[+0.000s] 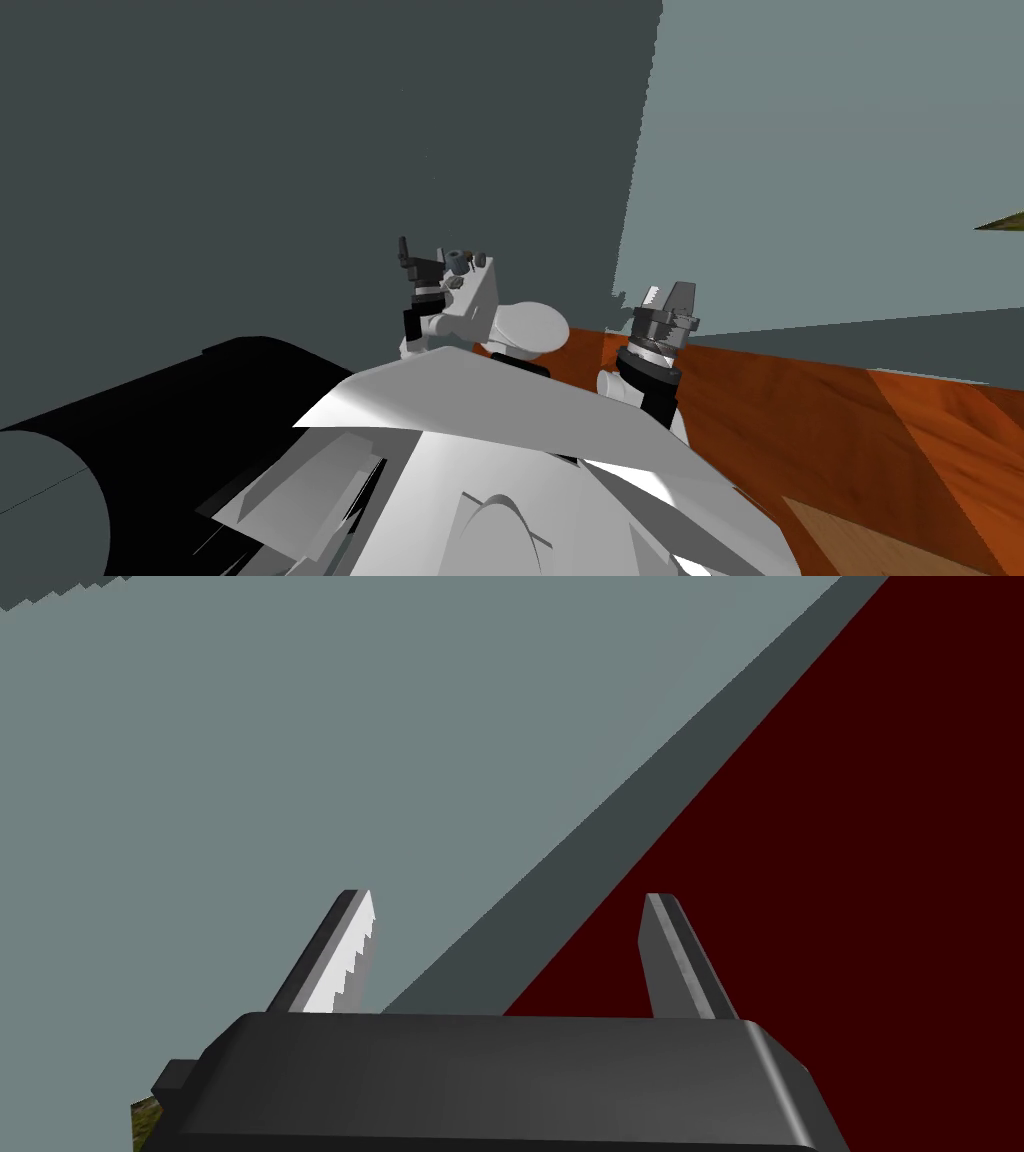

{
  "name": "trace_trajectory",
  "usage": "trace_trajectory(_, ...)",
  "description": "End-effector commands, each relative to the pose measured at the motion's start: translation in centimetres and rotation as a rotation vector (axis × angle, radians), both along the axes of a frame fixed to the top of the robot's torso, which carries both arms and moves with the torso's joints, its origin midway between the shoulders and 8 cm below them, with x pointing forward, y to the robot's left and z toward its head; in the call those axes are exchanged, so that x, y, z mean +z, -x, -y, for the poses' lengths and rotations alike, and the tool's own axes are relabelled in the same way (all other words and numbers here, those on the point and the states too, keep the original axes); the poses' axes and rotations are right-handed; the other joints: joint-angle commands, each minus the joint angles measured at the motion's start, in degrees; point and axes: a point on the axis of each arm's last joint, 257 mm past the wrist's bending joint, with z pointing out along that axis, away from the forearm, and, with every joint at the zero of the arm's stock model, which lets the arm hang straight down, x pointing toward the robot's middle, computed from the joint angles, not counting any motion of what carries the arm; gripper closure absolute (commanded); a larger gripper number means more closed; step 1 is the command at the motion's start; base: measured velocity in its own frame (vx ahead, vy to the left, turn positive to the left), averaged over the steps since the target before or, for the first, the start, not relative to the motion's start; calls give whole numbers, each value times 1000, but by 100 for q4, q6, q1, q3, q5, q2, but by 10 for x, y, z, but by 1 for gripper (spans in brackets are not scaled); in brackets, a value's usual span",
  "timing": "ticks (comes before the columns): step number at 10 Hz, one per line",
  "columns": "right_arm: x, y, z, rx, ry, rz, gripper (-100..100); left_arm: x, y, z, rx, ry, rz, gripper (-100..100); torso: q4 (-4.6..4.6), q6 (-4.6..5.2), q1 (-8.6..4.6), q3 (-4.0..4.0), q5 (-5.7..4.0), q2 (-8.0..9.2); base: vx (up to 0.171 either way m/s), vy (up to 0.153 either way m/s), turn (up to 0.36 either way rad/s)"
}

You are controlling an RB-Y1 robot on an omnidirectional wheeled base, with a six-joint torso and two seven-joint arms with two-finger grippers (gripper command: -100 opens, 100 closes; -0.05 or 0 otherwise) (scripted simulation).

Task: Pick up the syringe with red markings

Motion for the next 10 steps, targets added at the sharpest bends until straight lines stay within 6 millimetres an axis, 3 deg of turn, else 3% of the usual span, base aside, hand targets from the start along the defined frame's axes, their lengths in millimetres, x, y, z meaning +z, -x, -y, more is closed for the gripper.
trace_trajectory(1, 0, 0, 0, 0, 0, 0, 0, 7, 2, -18, 37, -1, 21, -100, 0, 0, 0, 0, 0, 0, -23, -117, -166)
trace_trajectory(4, 0, 0, 0, 0, 0, 0, 0, 14, 7, -37, 84, -7, 39, -100, 0, 0, 16, 1, 3, 1, -14, -55, -100)
trace_trajectory(5, 0, 0, 0, 0, 0, 0, 0, 20, 10, -53, 120, -7, 56, -100, 0, -1, 14, 1, 2, 1, -8, -70, -91)
trace_trajectory(9, 0, 0, 0, 0, 0, 0, 0, 20, 10, -53, 120, -7, 56, -100, -1, -3, 36, -2, 7, -3, 0, -17, -15)
trace_trajectory(10, 0, 0, 0, 0, 0, 0, 0, 26, 15, -70, 158, -5, 75, -100, -1, -3, 35, -1, 7, -2, -20, -36, -126)
